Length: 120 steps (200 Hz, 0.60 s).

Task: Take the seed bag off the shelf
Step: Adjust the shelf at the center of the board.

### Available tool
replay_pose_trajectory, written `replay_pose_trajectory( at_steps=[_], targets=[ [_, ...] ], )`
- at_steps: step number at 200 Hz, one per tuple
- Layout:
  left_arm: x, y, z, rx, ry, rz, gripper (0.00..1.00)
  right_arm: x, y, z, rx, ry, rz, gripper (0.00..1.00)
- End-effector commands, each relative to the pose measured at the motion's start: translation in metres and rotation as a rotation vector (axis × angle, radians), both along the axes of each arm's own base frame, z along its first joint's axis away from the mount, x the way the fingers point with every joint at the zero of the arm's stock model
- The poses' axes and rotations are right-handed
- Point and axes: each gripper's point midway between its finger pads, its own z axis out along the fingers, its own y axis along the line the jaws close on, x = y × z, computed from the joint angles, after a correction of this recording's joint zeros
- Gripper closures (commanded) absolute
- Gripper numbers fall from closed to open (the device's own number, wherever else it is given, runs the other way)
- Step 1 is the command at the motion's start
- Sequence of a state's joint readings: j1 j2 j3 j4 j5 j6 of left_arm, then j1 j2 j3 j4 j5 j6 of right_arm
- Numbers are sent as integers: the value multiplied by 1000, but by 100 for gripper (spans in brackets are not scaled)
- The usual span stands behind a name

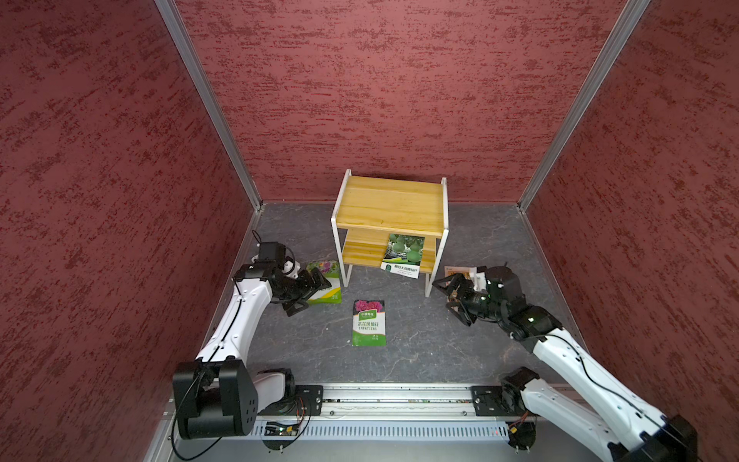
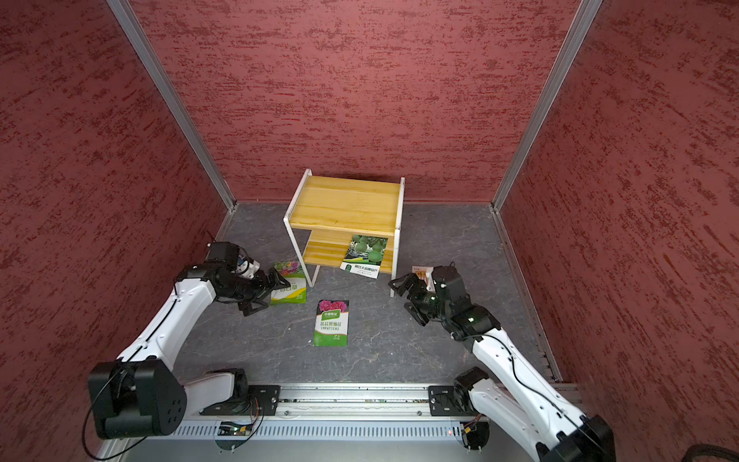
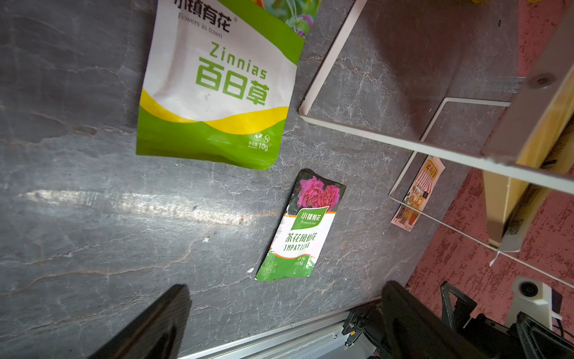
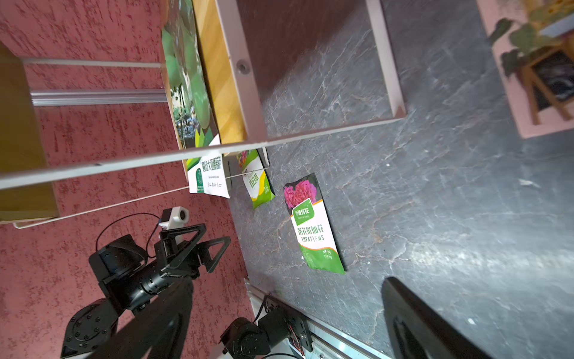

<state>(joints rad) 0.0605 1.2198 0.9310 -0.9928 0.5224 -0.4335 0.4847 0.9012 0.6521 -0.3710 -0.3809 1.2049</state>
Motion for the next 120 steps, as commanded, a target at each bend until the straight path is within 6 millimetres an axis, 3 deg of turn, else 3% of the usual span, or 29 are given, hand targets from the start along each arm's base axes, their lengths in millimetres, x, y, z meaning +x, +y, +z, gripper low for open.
replay_pose_trajectory(
  at_steps=[1, 76, 120],
  targets=[
    [1, 0, 1, 2, -5, -1, 0, 24, 21, 29, 40, -121, -10, 2],
    [-2, 0, 0, 7, 0, -2, 0, 73, 48, 33, 24, -161, -3, 2],
    [-2, 1, 5, 8, -9, 2, 0, 100, 42, 40, 17, -172, -28, 2]
  ],
)
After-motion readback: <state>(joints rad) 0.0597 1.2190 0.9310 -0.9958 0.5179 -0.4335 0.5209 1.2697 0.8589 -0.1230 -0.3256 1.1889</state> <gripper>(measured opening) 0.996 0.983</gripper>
